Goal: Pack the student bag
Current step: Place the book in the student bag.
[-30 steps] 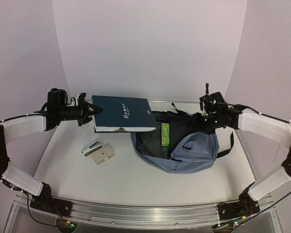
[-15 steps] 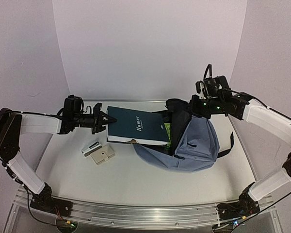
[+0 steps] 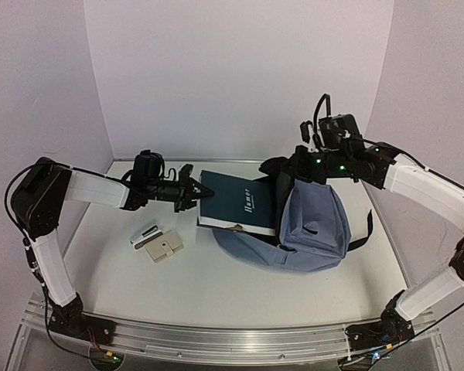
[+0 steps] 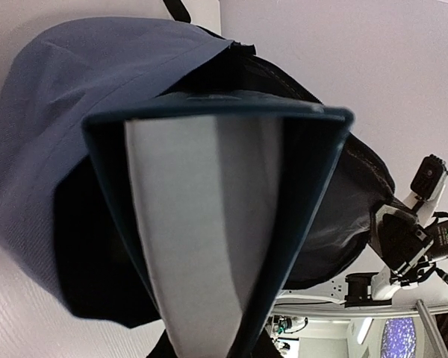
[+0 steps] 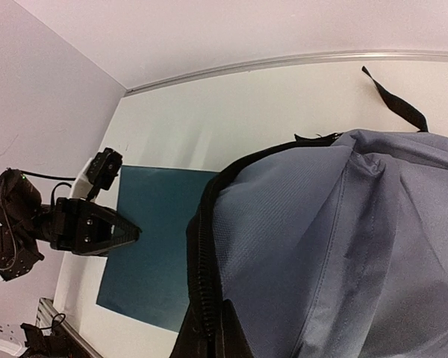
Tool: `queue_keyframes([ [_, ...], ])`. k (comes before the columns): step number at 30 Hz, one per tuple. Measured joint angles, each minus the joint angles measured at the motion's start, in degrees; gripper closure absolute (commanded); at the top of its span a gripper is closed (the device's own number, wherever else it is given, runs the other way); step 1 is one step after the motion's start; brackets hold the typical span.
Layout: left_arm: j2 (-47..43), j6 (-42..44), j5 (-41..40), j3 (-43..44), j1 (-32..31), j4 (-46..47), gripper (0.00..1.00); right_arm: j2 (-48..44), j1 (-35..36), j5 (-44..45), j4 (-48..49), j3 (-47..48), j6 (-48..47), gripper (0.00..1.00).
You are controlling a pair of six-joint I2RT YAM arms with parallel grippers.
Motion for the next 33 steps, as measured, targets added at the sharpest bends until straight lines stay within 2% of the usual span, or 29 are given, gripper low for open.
queue_keyframes([
  [9,10.84,-2.12,-1.71,7.92,-5.75,6.65,0.88,1.93,1.38,-0.51,1.95,0.76,-0.50,1.00],
  [15,16.36,-1.43,-4.46,14.27,-8.75,7.28,0.82,1.93,1.74,-0.47,3.02,0.76,-0.40,1.00],
  [20,19.77,3.06,-7.06,21.34,-10.45,1.38,0.68,1.92,2.16,-0.30,3.75,0.72,0.06,1.00],
  [29,20.27,13.49,-16.61,24.63,-11.02,-17.14,0.29,1.72,2.35,1.61,4.62,-0.26,0.77,0.98],
  [33,18.62,17.22,-20.30,24.60,-11.14,-23.46,0.24,0.78,2.41,2.06,5.05,-1.04,0.80,0.98],
])
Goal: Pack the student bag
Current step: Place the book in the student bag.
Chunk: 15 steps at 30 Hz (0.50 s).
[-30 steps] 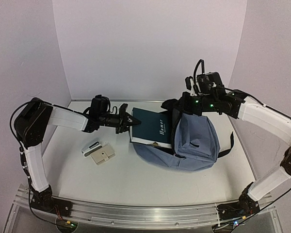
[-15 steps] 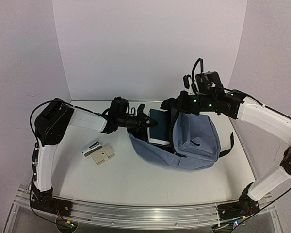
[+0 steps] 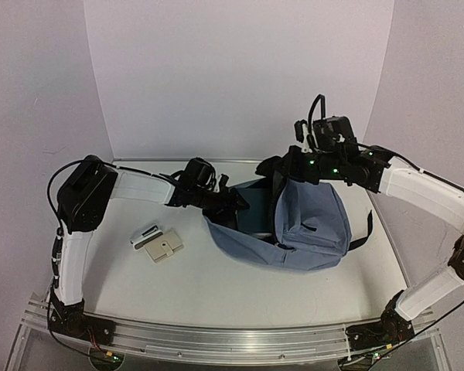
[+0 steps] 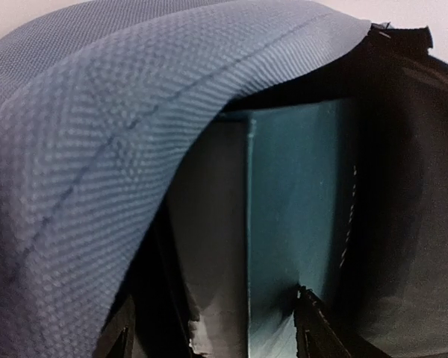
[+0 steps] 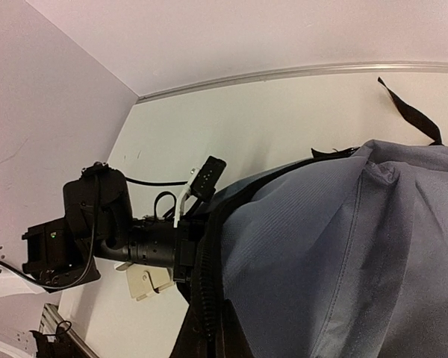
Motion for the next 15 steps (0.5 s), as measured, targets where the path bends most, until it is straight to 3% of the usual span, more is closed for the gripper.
queue_keyframes([
  [3,-1.61,1.28,-1.25,-0.25,-0.04,-2.61,0.26,-0.51,0.00,0.22,0.27,-0.18,-0.01,0.98],
  [10,-2.11,1.19,-1.16,-0.28,-0.42,-3.79,0.49,-0.58,0.06,0.33,0.48,-0.36,-0.01,0.98],
  [15,0.64,0.16,-0.52,3.77,-2.16,-3.01,0.52,-0.58,0.23,1.15,1.10,-0.72,-0.02,1.00],
])
